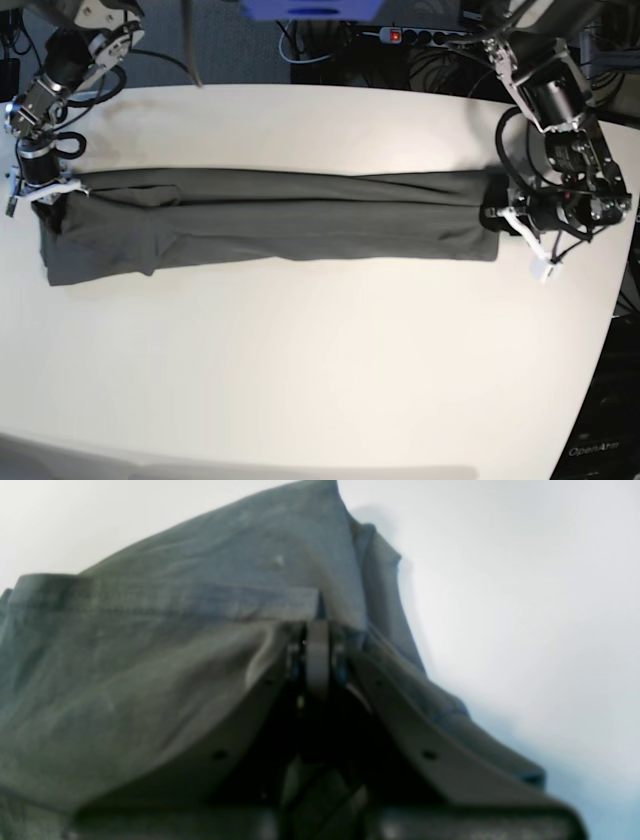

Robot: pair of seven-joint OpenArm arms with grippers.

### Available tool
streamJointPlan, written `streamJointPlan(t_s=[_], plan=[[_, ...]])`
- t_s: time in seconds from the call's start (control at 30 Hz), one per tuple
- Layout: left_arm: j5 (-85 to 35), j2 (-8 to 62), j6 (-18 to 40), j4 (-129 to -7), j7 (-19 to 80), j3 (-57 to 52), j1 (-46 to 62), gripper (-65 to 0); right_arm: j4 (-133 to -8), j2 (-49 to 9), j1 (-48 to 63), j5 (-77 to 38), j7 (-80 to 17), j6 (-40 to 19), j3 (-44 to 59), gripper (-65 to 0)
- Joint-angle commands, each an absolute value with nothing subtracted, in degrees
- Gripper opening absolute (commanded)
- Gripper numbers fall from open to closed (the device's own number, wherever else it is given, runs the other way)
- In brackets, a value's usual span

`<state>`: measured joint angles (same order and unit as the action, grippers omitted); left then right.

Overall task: Fold the T-shirt properly
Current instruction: 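Open the left gripper and lift it off the strip's end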

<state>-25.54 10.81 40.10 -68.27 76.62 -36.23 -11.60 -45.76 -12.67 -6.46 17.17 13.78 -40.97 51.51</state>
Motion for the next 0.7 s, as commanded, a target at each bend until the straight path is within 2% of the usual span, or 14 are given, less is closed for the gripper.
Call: streamJointPlan(t_s=[0.0, 0.37, 0.6, 0.67], plan=[[-25.71, 12.44, 40.00, -68.88, 77.41, -36.35, -12.26, -62.8, -45.32, -12.62, -5.76, 20.97, 7.78, -40.00, 51.47, -64.7], [-41.19, 14.29, 40.00, -68.88, 77.41, -36.00, -12.62, -62.8, -45.32, -12.53, -5.49, 20.97, 7.69, -40.00, 50.24, -64.7], [-42.15, 14.55, 40.00, -68.88, 79.96, -36.09, -13.58, -62.8, -45.23, -12.53, -5.14, 20.97, 7.69, -40.00, 50.24, -64.7], [-42.07, 16.48, 40.00, -68.62, 80.00, -35.82, -13.41, -62.8, -45.23, -12.53, -5.14, 20.97, 7.69, -40.00, 50.24, -64.7]])
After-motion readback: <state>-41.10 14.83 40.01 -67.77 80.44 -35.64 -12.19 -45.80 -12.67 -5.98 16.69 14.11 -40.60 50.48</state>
